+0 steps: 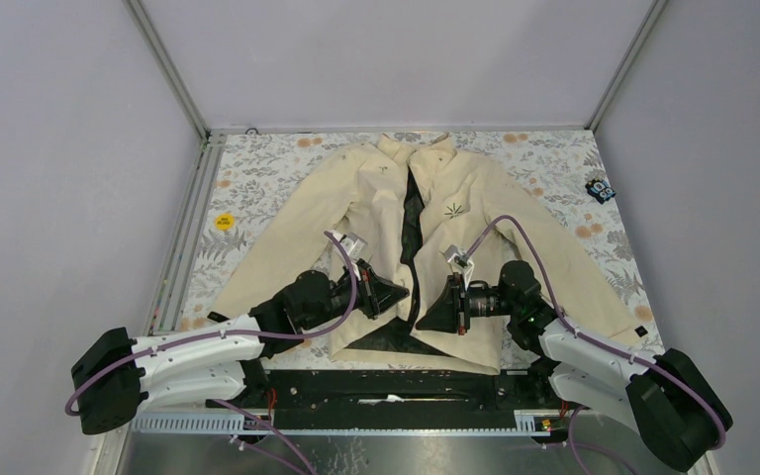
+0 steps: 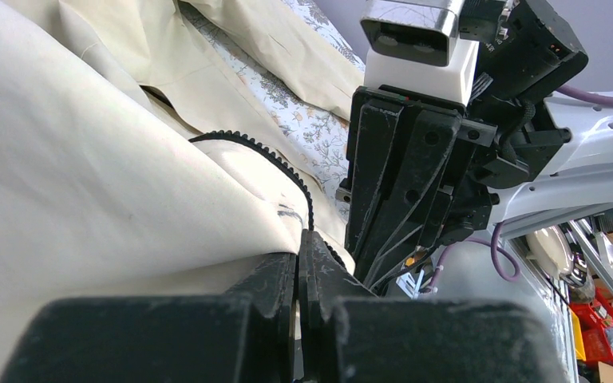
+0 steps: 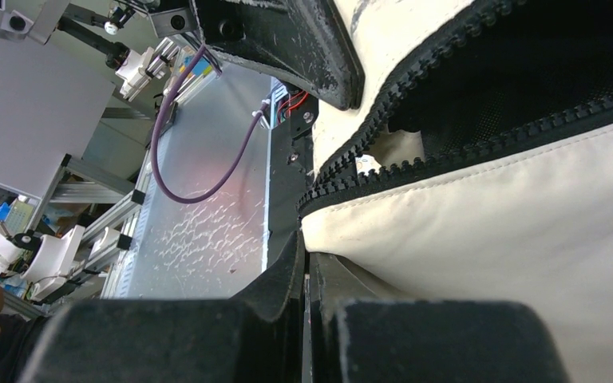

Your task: Zip up the jacket

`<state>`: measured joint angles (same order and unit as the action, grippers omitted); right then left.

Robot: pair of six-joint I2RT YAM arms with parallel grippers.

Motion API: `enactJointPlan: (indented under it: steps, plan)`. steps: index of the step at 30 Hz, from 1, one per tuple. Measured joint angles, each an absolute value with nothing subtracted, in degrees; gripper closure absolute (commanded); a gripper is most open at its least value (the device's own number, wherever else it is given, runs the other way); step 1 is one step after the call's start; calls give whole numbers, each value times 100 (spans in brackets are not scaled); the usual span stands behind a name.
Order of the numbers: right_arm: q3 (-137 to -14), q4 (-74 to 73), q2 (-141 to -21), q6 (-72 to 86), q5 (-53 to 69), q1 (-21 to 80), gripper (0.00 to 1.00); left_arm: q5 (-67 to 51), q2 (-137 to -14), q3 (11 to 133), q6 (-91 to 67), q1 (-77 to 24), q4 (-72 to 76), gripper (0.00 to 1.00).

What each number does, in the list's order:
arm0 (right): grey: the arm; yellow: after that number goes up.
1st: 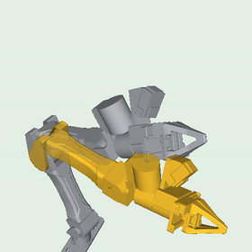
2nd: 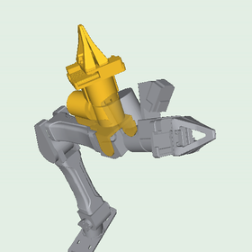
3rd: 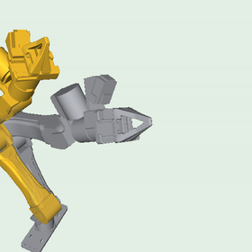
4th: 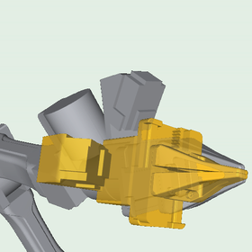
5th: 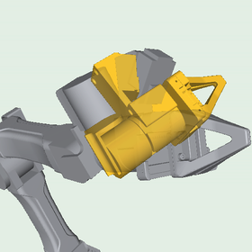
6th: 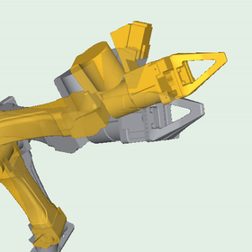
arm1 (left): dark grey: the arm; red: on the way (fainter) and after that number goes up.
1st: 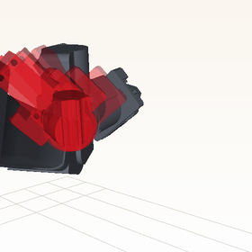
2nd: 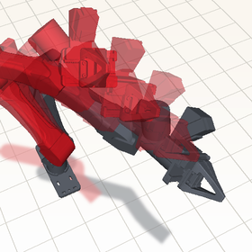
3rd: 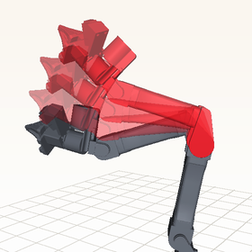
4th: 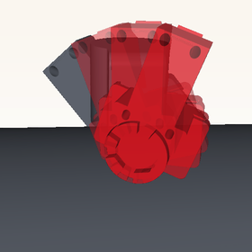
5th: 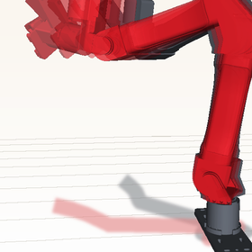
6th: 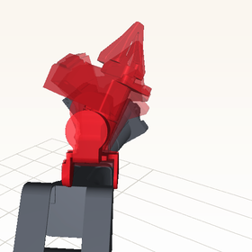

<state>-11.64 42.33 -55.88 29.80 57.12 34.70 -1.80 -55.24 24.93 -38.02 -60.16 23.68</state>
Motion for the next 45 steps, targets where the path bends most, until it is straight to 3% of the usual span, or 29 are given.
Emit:
enactJointPlan:
  steps: [25, 45]
  plan:
    - [-1094, 4185, -5323, 3017, 5378, 3470, 100, -281, -5522, 2383, -3889, -6014, 2515, 100]
    - [-1234, 3627, -5341, 4185, 5214, 3470, 100, -233, -5522, 2375, -3929, -6010, 2543, 100]
